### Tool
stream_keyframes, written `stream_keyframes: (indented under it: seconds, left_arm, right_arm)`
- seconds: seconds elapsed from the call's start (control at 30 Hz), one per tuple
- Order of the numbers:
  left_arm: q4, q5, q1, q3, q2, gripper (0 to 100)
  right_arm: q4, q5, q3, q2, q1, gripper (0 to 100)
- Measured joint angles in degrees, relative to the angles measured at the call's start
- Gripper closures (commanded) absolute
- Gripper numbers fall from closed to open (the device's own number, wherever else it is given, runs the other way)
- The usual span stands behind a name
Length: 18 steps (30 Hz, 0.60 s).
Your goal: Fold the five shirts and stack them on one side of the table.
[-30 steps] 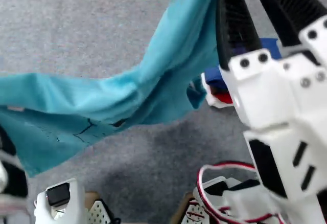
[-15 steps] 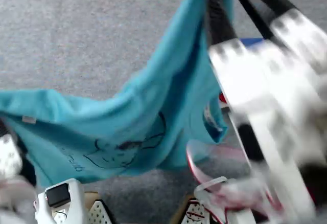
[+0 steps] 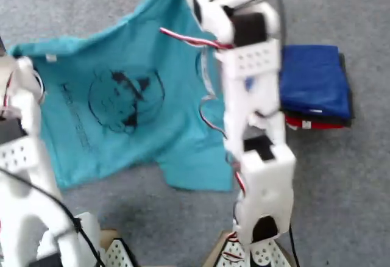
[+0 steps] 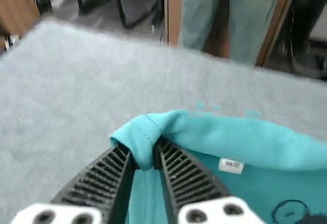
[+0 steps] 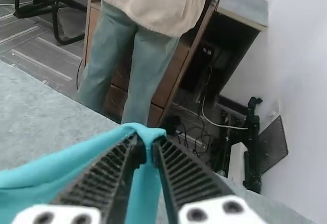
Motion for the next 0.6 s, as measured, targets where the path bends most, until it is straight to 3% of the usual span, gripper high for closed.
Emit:
stream_keyframes:
  seconds: [0.13,0.33,0.6]
  left_arm:
    - [-4.0,0.0,0.0,-8.4,13.4,97]
    - [-4.4,0.0,0.0,-26.7,28.7,97]
    - [11.1,0.0,0.9,-46.6,42.9,97]
  right_arm:
    - [-10.0,0.0,0.1,9.0,0.0,98.5]
    - [-15.6,-0.4,0.1,11.2,0.0,98.5]
    - [-16.6,-2.9,0.1,11.2,0.0,98.5]
